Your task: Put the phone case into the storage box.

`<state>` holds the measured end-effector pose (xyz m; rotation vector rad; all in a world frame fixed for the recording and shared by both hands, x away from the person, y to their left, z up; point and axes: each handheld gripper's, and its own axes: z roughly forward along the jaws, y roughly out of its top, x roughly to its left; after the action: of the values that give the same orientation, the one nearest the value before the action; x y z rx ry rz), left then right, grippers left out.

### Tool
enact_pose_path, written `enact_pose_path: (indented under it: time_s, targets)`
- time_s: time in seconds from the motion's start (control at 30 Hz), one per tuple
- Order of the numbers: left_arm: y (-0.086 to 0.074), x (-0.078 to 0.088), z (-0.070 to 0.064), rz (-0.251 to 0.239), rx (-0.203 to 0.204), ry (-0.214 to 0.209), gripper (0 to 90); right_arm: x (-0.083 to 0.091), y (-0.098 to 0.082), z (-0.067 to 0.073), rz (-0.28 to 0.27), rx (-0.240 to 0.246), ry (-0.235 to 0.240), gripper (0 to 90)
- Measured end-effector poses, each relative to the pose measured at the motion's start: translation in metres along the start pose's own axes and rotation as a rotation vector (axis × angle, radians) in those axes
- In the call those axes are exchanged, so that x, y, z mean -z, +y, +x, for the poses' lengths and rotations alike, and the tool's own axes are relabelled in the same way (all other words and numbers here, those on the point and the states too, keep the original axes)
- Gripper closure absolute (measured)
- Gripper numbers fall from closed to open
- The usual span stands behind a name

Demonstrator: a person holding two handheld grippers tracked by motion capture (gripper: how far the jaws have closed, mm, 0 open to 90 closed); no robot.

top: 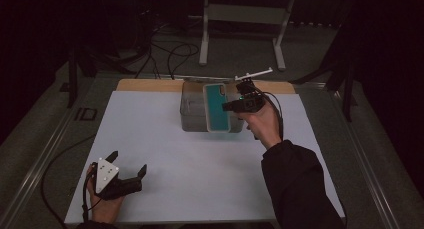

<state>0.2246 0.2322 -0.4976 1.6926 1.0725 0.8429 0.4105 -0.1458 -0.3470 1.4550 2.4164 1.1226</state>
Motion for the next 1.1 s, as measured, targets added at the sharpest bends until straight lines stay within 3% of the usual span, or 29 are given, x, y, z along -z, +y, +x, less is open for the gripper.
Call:
enact_pose_path:
  time_s: [1.1]
  targets:
    - [0.000, 0.000, -0.001, -0.001, -0.001, 0.000, 0.3, -0.008, 0.024, -0.021, -0.001, -0.074, -0.098, 82.6]
